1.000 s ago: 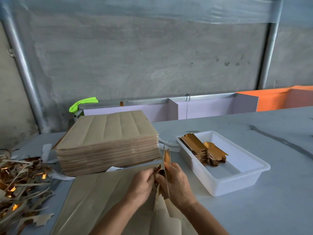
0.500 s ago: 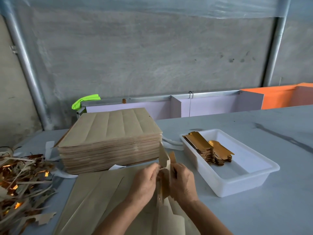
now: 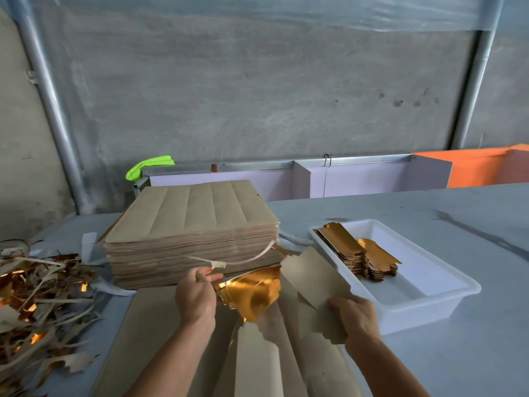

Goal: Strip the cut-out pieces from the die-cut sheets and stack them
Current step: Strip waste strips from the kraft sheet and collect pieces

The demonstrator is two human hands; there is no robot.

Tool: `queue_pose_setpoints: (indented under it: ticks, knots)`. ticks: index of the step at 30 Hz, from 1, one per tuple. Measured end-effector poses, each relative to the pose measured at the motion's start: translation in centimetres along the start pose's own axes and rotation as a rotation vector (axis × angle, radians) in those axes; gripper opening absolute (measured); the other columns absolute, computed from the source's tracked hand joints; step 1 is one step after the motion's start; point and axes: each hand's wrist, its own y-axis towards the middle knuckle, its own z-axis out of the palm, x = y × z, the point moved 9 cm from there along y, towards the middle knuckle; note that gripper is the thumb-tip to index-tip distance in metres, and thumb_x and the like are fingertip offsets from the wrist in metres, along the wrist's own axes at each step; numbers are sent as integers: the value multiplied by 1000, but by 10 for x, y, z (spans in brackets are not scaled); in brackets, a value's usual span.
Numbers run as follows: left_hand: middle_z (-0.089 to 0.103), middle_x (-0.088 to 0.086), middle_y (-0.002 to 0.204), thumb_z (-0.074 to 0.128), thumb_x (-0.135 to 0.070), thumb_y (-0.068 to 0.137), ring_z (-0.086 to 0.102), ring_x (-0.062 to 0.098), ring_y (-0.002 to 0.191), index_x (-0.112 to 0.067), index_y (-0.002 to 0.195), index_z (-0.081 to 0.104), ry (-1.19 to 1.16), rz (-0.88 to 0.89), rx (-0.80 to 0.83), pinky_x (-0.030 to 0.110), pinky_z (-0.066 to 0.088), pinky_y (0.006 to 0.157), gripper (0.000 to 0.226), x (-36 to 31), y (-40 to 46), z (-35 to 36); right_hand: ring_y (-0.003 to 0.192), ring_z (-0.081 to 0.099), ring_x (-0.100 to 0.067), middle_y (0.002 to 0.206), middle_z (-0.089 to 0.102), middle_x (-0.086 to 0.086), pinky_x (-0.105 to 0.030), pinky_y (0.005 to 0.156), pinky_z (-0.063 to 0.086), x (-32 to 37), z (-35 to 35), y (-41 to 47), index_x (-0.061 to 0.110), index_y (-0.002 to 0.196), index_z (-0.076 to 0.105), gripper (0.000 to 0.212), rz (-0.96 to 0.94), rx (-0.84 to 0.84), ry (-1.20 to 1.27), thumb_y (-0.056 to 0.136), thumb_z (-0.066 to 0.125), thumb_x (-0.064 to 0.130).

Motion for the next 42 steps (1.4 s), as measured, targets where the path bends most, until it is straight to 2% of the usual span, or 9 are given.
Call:
queue_pose_setpoints:
  ticks: [5,13,17,20,26,31,34,37,42]
  knots:
    - [70,6,81,34,-3,98,64,22,78,-14,97,59,84,146,-48,37,51,73,27,-19,-3,2,62,57,-31,79,57,-17,-29,37,44,-2,-20,1,0,94,55,10,78,-39,83,86,61,-1]
    - [64,3,69,38,6,90,56,14,63,-11,63,64,196,144,439,18,38,43,41,-10,-62,63,72,65,-35,78,69,-20,-44,67,55,-12,16,-32,-1,89,62,21,96,196,325,71,72,-6]
    - [61,4,72,52,-24,88,54,18,68,-9,72,65,337,54,572,24,37,57,26,4,-71,72,75,66,-33,76,71,-17,-49,80,54,-14,33,-43,-4,89,62,21,21,230,471,72,67,-14]
    - [49,5,71,61,-46,85,47,17,67,-15,73,51,341,-6,594,29,33,62,36,4,-69,72,64,69,-26,68,71,-13,-36,60,58,-14,51,-50,-4,84,61,20,9,279,567,72,63,-20]
    - [65,3,111,76,-6,77,60,11,98,-4,121,58,331,-83,581,10,43,83,47,11,-69,73,72,66,-31,78,70,-19,-41,66,55,-24,62,-56,-5,94,60,25,52,328,505,74,59,-19]
    - [53,3,134,70,1,80,50,17,124,-3,132,50,335,-11,656,23,37,102,56,14,-67,76,97,62,-34,105,66,-20,-45,70,50,-21,50,-43,4,103,57,26,214,404,480,98,47,28]
    - [70,-11,101,60,1,88,67,7,92,-10,116,64,243,-29,705,19,52,78,30,15,-72,81,85,62,-30,89,67,-16,-45,63,49,-20,54,-46,7,93,55,22,215,384,445,101,41,21]
    - [69,-10,64,52,-8,95,60,3,58,-15,86,66,155,-57,646,13,46,52,18,15,-76,82,76,63,-27,74,71,-12,-43,65,52,-18,77,-61,6,93,59,24,163,481,483,100,36,6]
    - [62,2,68,53,-27,96,50,17,59,-13,72,63,166,9,451,20,37,44,29,15,-58,66,77,58,-21,85,62,-11,-34,62,49,-5,49,-50,10,89,56,15,21,330,194,96,45,2]
